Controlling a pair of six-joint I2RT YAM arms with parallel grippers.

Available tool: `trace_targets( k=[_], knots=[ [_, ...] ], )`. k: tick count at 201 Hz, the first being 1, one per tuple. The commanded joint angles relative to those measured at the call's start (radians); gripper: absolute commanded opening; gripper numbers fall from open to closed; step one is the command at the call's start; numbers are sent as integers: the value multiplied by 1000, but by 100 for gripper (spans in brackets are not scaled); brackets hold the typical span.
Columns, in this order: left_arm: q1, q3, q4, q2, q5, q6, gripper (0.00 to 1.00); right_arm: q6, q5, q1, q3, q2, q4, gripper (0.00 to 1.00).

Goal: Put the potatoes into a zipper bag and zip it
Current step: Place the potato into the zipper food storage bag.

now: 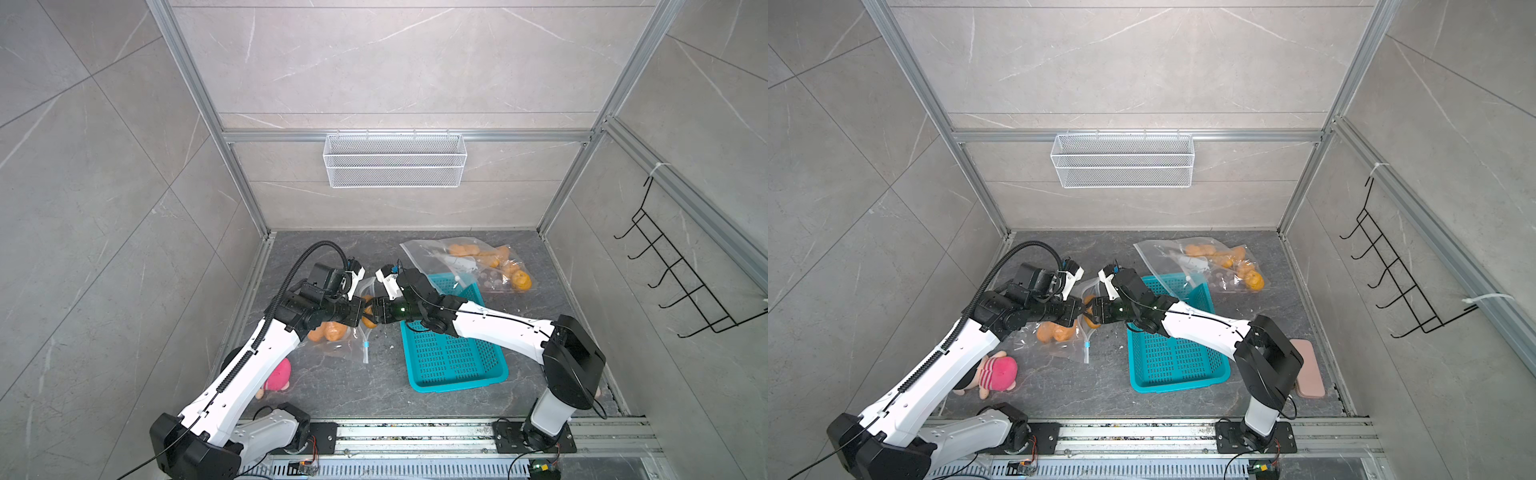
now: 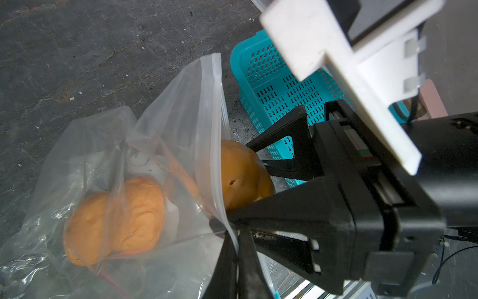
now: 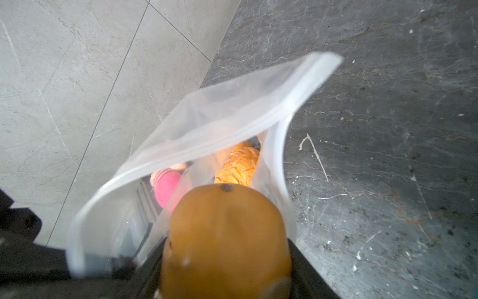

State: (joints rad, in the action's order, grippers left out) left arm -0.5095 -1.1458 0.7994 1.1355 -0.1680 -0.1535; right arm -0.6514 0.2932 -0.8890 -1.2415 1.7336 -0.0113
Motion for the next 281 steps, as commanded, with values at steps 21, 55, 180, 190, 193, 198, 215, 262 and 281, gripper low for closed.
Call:
trace_targets(
  k=[21,55,180,190,193,198,215,262,281],
  knots=[
    [7,-3,-25,-9,-27,0,0,16,37,-8,-3,-40,-7,68],
    [6,-3,-25,-9,-28,1,0,24,55,-7,-1,-49,-6,71],
    [7,-2,-25,-13,-31,4,0,49,101,-5,49,-82,-40,51],
    [8,-3,-25,-14,-30,4,0,52,96,-5,48,-80,-38,48],
    [7,-3,-25,-14,-30,5,0,53,94,-6,49,-80,-37,47],
    [7,-3,-25,-15,-30,3,0,55,92,-6,50,-82,-37,46],
    [7,-3,-25,-17,-29,3,0,62,82,-5,59,-92,-45,44],
    [6,-3,-25,-18,-25,4,0,181,-20,-4,118,-193,-17,42],
    [6,-6,-20,-20,-23,8,0,250,-53,-1,148,-265,-24,43]
  ],
)
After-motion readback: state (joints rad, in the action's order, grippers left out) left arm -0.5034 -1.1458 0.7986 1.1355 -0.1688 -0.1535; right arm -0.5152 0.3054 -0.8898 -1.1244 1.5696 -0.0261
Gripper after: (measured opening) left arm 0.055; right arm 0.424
